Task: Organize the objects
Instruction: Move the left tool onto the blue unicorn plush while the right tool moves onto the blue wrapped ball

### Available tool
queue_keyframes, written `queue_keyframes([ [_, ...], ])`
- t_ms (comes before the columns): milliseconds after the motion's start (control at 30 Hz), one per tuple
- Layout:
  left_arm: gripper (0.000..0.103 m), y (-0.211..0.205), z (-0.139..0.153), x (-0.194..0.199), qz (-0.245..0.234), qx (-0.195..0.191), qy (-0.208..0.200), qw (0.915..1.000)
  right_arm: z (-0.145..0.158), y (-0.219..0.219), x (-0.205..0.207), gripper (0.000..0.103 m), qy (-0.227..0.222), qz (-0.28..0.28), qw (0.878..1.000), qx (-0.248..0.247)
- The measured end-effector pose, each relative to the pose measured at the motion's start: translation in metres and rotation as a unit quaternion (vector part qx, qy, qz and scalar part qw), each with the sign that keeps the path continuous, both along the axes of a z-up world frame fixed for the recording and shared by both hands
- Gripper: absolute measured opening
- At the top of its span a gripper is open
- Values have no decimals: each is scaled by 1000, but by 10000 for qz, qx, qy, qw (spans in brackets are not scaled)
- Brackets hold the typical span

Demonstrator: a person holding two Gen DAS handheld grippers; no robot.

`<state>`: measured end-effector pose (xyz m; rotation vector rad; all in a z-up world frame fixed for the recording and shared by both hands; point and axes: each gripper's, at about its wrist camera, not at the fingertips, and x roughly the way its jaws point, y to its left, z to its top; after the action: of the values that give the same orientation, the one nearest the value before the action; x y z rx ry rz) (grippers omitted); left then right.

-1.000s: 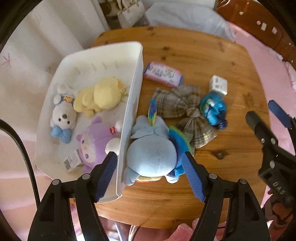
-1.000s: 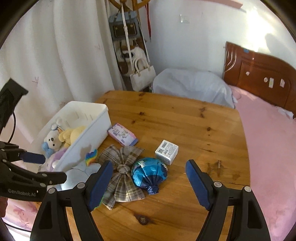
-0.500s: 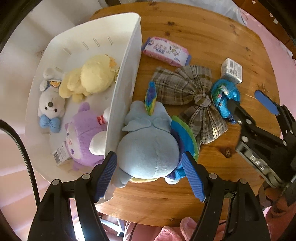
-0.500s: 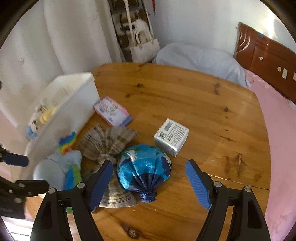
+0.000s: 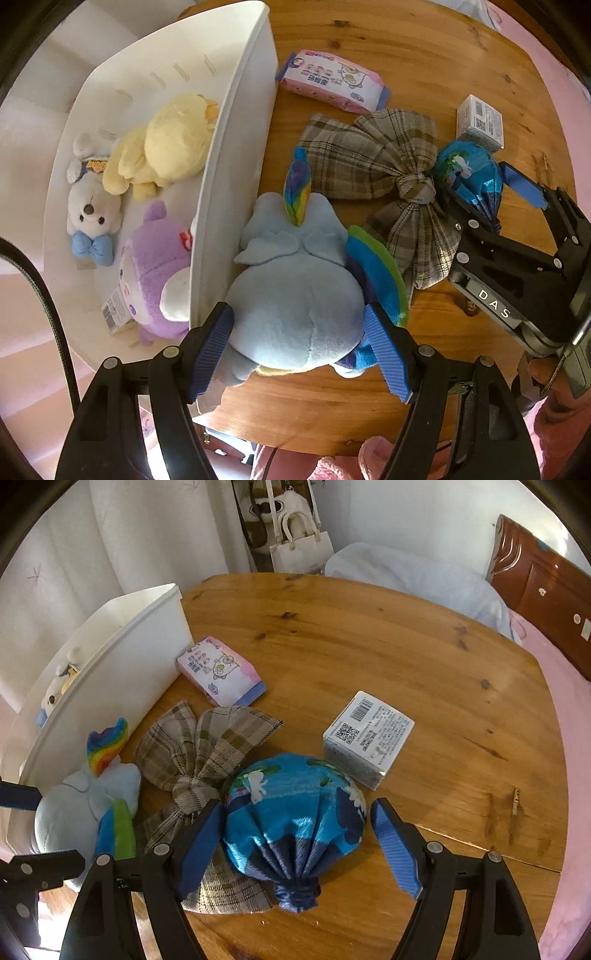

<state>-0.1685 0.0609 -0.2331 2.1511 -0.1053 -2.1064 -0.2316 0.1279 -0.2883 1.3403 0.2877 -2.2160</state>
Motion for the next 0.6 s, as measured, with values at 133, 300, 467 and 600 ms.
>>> queue_keyframes([
  [133,82,10,-4,-1,-111,-205,-70,9997,-3,-1,-3,81,-91,-11,9999,-55],
  [300,85,20,-9,-1,-246,-408,-170,9987,-7,2,-2,78,-206,2,9997,-133],
  [467,88,26,-12,-4,-300,-509,-270,9979,-7,-1,2,70,-114,218,9997,-67],
  [600,89,34,-16,-6,-384,-641,-352,9966,-8,2,2,67,-136,244,9996,-80],
])
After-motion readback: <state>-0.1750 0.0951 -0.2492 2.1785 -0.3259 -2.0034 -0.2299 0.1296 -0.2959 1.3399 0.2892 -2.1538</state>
